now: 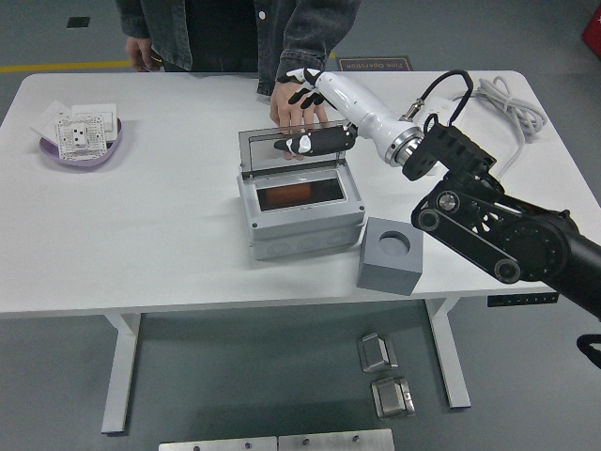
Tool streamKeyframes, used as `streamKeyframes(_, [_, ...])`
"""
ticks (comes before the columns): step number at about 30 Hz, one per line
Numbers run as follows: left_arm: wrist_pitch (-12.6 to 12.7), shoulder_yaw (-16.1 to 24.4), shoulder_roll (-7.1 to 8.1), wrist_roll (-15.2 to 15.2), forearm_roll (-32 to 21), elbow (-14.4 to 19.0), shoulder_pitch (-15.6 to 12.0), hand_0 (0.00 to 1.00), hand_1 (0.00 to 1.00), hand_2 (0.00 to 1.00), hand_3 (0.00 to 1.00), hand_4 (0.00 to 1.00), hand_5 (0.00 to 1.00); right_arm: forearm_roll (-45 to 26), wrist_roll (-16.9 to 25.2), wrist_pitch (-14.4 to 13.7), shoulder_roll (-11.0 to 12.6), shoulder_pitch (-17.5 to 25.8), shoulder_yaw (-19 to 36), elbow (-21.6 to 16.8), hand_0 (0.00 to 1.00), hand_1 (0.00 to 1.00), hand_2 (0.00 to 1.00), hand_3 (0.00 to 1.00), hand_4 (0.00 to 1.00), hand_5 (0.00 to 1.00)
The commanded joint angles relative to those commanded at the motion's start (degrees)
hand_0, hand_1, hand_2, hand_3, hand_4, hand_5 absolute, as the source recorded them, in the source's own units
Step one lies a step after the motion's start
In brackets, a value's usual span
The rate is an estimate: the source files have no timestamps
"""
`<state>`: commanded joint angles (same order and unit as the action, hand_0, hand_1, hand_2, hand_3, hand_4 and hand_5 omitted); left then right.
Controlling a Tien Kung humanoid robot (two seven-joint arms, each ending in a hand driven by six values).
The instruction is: Pick up the cylinder from the cube,place it in the box,flap close box
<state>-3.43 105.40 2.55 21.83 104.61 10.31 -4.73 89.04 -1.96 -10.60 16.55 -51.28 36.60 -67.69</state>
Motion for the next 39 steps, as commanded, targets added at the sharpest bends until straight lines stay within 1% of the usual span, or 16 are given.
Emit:
streamKeyframes(1, [0.0,0.0,0.04,0.0,0.1,0.0,0.1,0.752,0.780,0.767,0.880,0.576,0.156,-0.5,0.6,0.0,-0.6,-0.9,0.1,1.4,0.615,0.593,0.678,0.827,0.862,0.362])
streamKeyframes(2, [0.0,0.1,0.07,0.1,0.2,0.0,0.1,0.751,0.780,0.765,0.878,0.567,0.154,-1.0,1.1,-0.1,-1.2,-1.6,0.1,2.6,0.607,0.582,0.677,0.809,0.782,0.337])
streamKeyframes(6, [0.0,-0.2,0.31,0.2,0.1,0.0,0.4,0.751,0.780,0.765,0.878,0.567,0.154,-3.2,3.7,-0.9,-4.6,-4.2,-0.7,9.2,0.607,0.582,0.677,0.809,0.782,0.337])
streamKeyframes(11, [-0.1,-1.1,0.63,0.3,-0.6,0.0,0.9,0.751,0.779,0.764,0.877,0.564,0.157,-5.6,5.9,-1.7,-8.7,-5.5,-0.7,18.5,0.606,0.579,0.672,0.795,0.785,0.341])
streamKeyframes(17, [0.0,-1.6,0.80,0.2,-0.8,0.0,1.1,0.751,0.780,0.764,0.877,0.565,0.156,-8.1,7.6,-2.5,-11.5,-4.9,-3.3,27.4,0.617,0.576,0.667,0.788,0.794,0.349])
streamKeyframes(20, [0.1,-2.4,0.69,-0.1,-1.6,0.0,1.2,0.751,0.780,0.765,0.876,0.564,0.161,-9.4,8.0,-2.8,-12.0,-4.1,-5.6,29.8,0.622,0.573,0.664,0.785,0.806,0.363])
streamKeyframes(22, [0.2,-3.6,0.58,-0.3,-2.7,0.0,1.2,0.751,0.780,0.765,0.876,0.564,0.161,-10.0,8.1,-2.9,-11.9,-3.4,-7.5,29.6,0.622,0.573,0.664,0.785,0.806,0.363])
streamKeyframes(25, [0.3,-4.3,0.45,-0.5,-3.6,0.0,1.2,0.751,0.780,0.765,0.876,0.564,0.161,-10.2,7.9,-3.2,-11.1,-2.7,-9.4,28.0,0.622,0.573,0.664,0.785,0.806,0.363])
streamKeyframes(26, [0.3,-4.4,0.41,-0.5,-3.7,0.0,1.2,0.751,0.780,0.763,0.875,0.563,0.160,-10.1,7.8,-3.4,-10.5,-2.6,-9.9,27.0,0.627,0.565,0.663,0.782,0.817,0.377])
streamKeyframes(30, [0.3,-4.2,0.33,-0.6,-3.6,0.0,0.9,0.751,0.780,0.763,0.875,0.563,0.160,-8.4,6.7,-3.9,-7.6,-2.2,-11.3,22.1,0.627,0.565,0.663,0.782,0.817,0.377])
streamKeyframes(33, [0.3,-4.1,0.30,-0.6,-3.6,0.0,0.7,0.751,0.780,0.764,0.874,0.559,0.158,-6.9,5.7,-4.2,-5.1,-1.9,-12.3,17.6,0.625,0.564,0.661,0.784,0.816,0.380])
streamKeyframes(39, [0.3,-4.6,0.21,-0.6,-4.2,0.0,0.6,0.751,0.779,0.764,0.874,0.556,0.155,-4.5,4.2,-4.1,-2.5,-1.3,-13.5,10.5,0.614,0.550,0.659,0.784,0.810,0.384])
